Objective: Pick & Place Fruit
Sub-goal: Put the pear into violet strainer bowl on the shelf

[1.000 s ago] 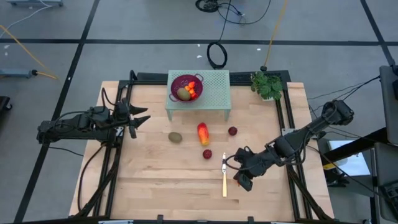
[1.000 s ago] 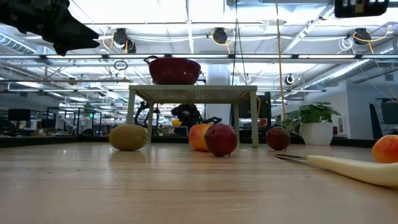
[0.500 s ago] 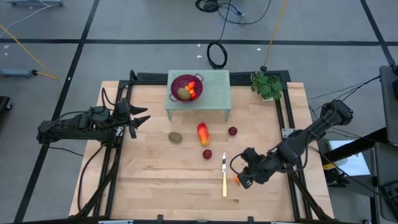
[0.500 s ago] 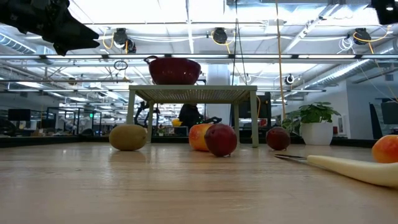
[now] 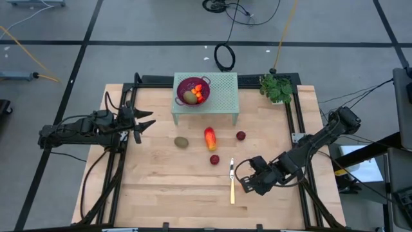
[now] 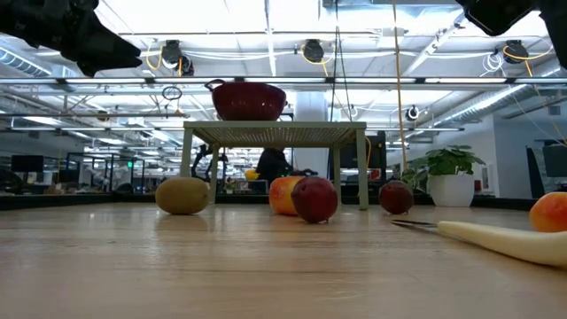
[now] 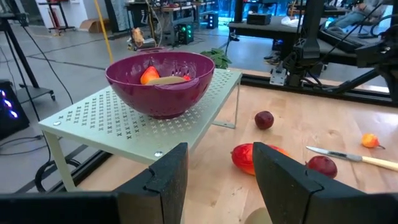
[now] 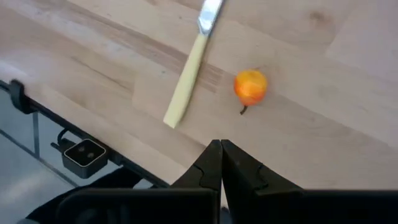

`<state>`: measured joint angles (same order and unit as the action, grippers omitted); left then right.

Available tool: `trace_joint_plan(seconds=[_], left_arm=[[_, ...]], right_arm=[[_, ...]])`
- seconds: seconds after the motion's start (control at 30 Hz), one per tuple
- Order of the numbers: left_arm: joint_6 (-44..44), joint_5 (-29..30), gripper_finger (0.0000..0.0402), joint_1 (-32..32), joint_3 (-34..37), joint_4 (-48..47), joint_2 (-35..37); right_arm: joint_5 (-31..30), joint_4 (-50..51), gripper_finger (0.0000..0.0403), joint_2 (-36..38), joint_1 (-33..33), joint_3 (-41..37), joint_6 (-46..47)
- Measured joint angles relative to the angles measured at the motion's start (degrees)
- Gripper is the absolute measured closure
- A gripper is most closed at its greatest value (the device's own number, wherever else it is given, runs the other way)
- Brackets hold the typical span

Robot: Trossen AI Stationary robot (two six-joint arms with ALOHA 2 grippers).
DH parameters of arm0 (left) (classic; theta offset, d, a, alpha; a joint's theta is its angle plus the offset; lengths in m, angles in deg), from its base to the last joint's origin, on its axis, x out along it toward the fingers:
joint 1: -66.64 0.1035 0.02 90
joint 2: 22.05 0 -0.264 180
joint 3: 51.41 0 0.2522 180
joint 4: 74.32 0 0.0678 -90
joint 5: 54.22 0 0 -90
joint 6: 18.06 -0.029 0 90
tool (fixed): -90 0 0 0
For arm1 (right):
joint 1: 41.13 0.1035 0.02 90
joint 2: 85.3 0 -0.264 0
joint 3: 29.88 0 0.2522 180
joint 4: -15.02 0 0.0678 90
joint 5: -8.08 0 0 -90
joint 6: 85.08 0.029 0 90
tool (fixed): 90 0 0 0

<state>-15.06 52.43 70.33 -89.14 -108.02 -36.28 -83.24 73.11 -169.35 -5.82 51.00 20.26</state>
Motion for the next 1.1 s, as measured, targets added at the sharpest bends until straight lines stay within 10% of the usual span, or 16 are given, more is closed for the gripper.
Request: trace_joint_plan(seconds=[0.3, 1.1], left_arm=[[-1.5, 0.0, 0.0220, 0.0, 0.0, 0.0, 0.0], [-4.2, 0.0, 0.0220, 0.0, 0.0, 0.0, 0.0]], right_arm=[[1.5, -2.2, 0.0390, -1.9, 0.0, 0.0, 0.6], [1.2, -7.1, 0.0203, -4.5, -1.2, -5.0, 6.7]])
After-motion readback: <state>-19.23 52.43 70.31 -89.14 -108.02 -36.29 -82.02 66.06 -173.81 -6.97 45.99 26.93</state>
